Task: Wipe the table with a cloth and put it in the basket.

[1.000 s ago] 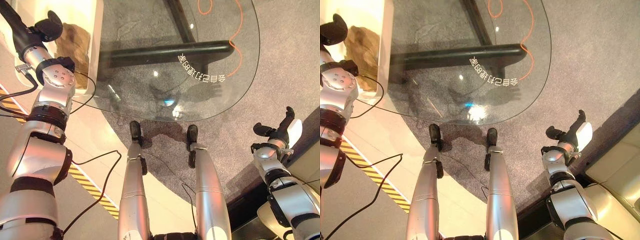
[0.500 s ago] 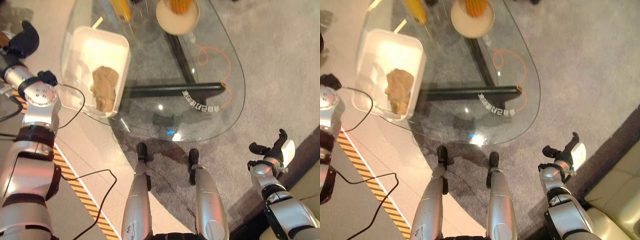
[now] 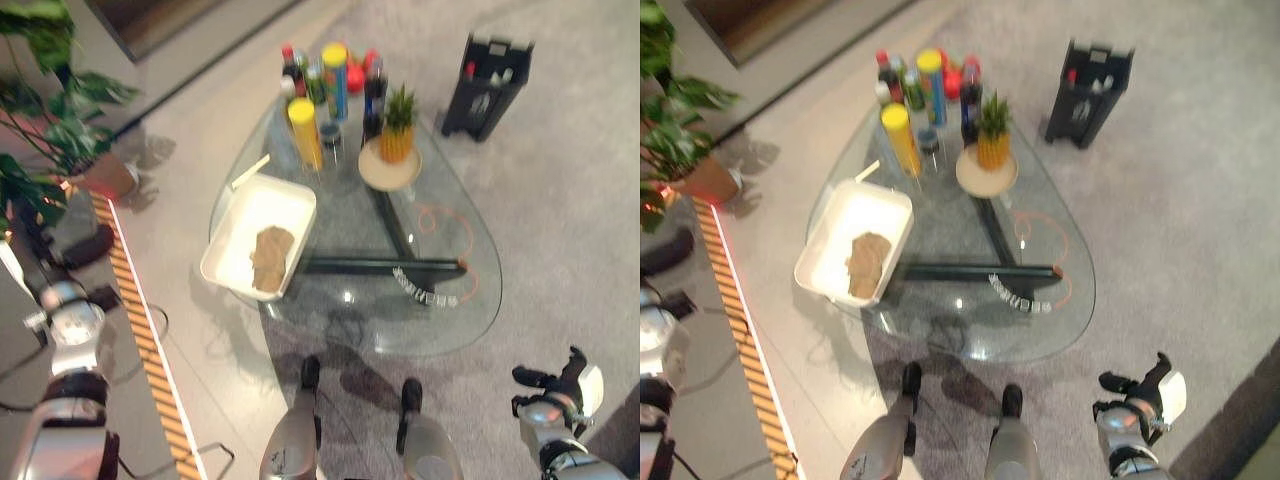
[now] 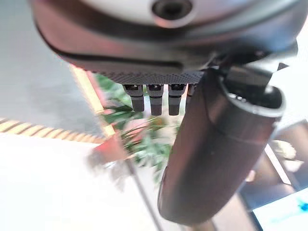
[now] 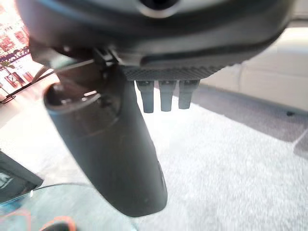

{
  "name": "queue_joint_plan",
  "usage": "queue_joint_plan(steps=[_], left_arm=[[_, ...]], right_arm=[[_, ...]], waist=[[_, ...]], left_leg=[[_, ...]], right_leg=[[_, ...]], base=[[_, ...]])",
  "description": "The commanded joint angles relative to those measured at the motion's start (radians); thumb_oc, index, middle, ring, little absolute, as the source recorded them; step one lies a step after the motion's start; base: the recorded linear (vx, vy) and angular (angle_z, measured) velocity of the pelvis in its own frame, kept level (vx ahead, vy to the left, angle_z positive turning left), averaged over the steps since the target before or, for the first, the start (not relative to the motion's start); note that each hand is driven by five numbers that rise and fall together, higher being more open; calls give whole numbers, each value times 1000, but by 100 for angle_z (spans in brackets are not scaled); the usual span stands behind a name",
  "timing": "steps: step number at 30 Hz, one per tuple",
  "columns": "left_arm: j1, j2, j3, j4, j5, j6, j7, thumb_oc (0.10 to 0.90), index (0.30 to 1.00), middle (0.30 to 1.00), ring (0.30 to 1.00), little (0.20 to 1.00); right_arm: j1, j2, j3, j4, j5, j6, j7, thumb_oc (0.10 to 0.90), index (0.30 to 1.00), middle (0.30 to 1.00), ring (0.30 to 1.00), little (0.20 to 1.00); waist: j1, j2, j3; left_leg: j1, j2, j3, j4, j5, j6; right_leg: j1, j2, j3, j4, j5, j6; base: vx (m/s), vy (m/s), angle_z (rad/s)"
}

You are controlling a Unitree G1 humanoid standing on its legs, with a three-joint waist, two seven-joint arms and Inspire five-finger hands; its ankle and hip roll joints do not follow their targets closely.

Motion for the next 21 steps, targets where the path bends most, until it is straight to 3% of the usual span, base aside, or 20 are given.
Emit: queue_joint_plan(steps=[1, 6, 7, 15, 21], left_arm=[[11, -5, 15, 44, 49, -32, -133, 800, 900, 900, 900, 900], [62, -63, -27, 158, 88, 39, -277, 800, 900, 900, 900, 900], [80, -91, -51, 210, 105, 82, -325, 800, 900, 900, 900, 900], [136, -208, -122, 422, 235, 198, -412, 800, 900, 900, 900, 900], [142, -267, -202, 456, 338, 273, -429, 800, 900, 900, 900, 900]], right_arm=[[59, -21, -28, 21, -29, 45, 74, 800, 900, 900, 900, 900], [78, -16, -24, 65, -39, 135, 207, 800, 900, 900, 900, 900], [76, -14, -20, 92, -44, 166, 253, 800, 900, 900, 900, 900], [67, 17, -5, 177, -70, 247, 398, 800, 900, 900, 900, 900], [61, 46, 21, 201, -115, 286, 464, 800, 900, 900, 900, 900]], waist=[[19, -33, -118], [19, -38, -154], [21, -40, -164], [21, -51, -197], [16, -55, -204]], left_leg=[[37, -24, 17, 1, -77, 16], [73, -16, 32, -2, -89, 12], [85, -13, 36, -2, -92, 11], [133, 1, 48, -2, -105, 12], [146, 10, 56, -2, -113, 6]], right_leg=[[-27, -35, -32, 6, 71, 9], [15, -34, -45, -9, 68, 11], [29, -33, -50, -9, 64, 10], [77, -22, -60, -6, 46, 3], [91, -21, -62, -28, 56, 6]], base=[[157, 11, 3], [89, 16, 4], [38, 14, 0], [34, -3, -1], [6, -2, 0]])
